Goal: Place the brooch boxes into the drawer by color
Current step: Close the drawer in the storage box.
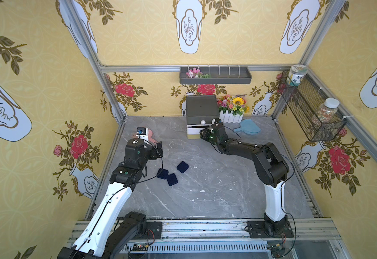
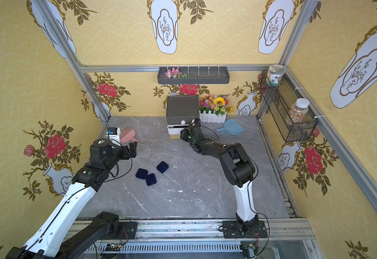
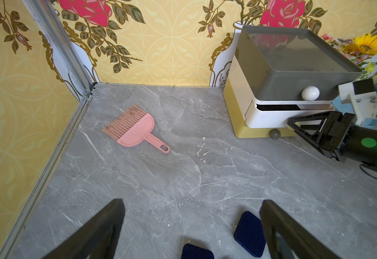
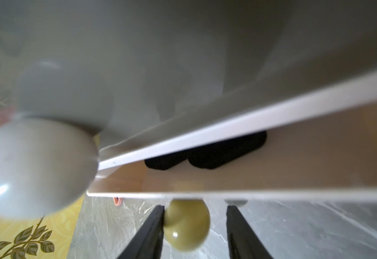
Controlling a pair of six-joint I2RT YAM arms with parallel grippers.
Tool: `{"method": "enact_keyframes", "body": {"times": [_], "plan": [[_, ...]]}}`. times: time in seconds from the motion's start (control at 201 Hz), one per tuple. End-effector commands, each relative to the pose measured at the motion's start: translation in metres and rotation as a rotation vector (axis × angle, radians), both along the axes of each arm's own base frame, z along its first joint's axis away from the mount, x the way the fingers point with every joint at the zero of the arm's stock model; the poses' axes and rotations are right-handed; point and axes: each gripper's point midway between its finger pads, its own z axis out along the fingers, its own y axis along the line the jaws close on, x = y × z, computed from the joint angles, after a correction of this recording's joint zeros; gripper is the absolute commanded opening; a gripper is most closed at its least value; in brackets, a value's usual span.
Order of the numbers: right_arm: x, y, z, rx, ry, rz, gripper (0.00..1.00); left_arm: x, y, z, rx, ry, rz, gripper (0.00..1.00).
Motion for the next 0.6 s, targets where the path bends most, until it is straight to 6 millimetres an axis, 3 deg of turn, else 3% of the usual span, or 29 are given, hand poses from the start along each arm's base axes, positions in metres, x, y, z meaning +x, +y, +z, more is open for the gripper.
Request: {"method": "enact_keyframes", "body": {"times": [0.0,0.164,0.214,0.304,0.363,0.593], "plan": [[-0.002,-0.002,0.030,0.055,-0.080,0.003,0.56,0.002,-0.002,0.004,-0.016,-0.013,-0.009,1.00],[-0.014,-0.023,0.035,0.083,-0.071,-0.003,0.55,0.002,-0.001,0.006,-0.036,-0.021,-0.014,1.00],[-0.015,-0.033,0.034,0.095,-0.056,-0.008,0.47,0.002,-0.001,0.006,-0.038,-0.022,-0.015,1.00],[-0.013,-0.049,0.027,0.117,-0.026,-0.015,0.22,0.003,-0.001,0.007,-0.044,-0.023,-0.016,1.00],[-0.010,-0.056,0.022,0.133,-0.006,-0.015,0.13,0.003,-0.001,0.007,-0.045,-0.024,-0.015,1.00],[0.003,-0.065,0.006,0.157,0.032,-0.026,0.11,0.003,0.000,0.007,-0.050,-0.025,-0.012,1.00]]}}
